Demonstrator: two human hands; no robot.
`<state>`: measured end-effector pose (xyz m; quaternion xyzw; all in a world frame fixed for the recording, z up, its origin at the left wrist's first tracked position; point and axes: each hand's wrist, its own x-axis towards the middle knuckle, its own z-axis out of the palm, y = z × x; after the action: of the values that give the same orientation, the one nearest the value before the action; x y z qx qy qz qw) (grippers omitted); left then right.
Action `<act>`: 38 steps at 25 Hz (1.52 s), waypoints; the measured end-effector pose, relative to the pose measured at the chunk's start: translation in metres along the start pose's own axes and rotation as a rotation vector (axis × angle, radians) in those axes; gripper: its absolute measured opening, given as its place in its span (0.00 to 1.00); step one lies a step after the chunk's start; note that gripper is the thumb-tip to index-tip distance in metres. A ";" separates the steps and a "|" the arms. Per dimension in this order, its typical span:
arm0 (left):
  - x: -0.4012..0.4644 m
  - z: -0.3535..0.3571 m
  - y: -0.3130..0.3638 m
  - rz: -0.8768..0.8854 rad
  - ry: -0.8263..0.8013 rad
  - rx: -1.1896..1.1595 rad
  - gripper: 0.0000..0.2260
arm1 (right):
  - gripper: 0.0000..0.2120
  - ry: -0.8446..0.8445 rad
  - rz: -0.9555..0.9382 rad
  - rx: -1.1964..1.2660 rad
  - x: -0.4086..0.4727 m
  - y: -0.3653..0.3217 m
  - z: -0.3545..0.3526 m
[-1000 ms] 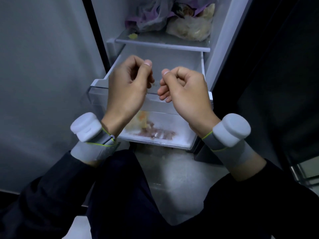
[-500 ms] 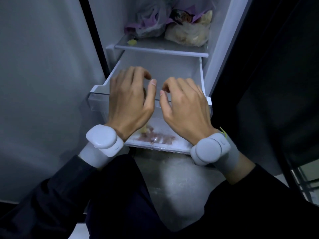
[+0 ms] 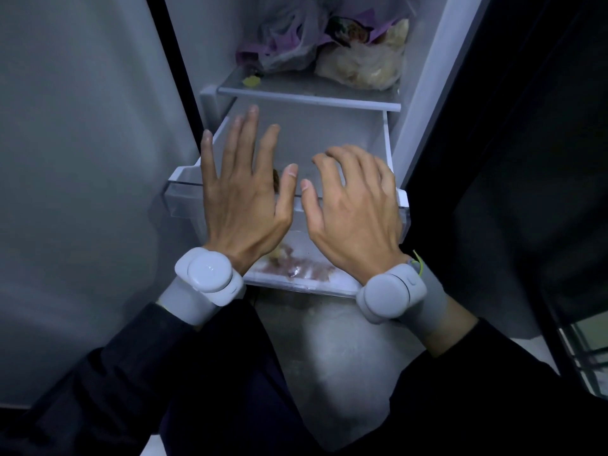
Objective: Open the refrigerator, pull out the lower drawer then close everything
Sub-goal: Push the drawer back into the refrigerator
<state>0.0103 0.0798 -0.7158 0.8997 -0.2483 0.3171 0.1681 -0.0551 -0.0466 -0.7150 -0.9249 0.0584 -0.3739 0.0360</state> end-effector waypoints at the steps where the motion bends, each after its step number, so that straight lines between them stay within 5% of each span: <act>1: 0.000 0.000 0.000 0.001 0.002 0.006 0.25 | 0.18 0.005 0.002 -0.001 0.000 0.000 0.001; 38: 0.041 0.037 0.006 0.001 0.014 0.038 0.25 | 0.20 0.049 0.044 -0.066 0.037 0.030 0.034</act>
<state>0.0526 0.0442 -0.7158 0.9004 -0.2414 0.3283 0.1527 -0.0072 -0.0810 -0.7170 -0.9146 0.0917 -0.3936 0.0124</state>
